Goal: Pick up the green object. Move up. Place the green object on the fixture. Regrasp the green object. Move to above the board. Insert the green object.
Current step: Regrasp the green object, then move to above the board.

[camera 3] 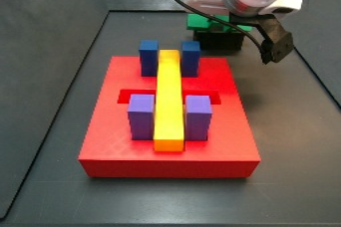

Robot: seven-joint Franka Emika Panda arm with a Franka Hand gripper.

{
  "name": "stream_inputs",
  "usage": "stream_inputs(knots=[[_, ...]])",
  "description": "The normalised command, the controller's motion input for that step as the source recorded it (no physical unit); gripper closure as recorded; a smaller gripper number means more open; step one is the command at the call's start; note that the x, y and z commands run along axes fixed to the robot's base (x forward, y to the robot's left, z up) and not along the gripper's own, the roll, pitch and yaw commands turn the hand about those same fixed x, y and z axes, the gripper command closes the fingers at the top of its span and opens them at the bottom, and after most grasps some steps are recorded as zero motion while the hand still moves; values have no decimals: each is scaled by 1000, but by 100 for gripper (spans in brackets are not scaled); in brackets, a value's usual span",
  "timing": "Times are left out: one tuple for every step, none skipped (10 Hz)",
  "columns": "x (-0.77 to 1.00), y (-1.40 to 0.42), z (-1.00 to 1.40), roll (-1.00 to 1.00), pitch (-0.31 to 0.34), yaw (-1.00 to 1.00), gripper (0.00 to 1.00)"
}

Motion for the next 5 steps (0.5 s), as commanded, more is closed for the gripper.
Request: stream_inputs(knots=[[0,0,0,0,0,0,100],[0,0,1400,0,0,0,100],[15,11,1400,-61,-1,-47,100],[-2,33,1400,-129,0,-49,100],[-4,37,1400,-84,-3,-32,100]])
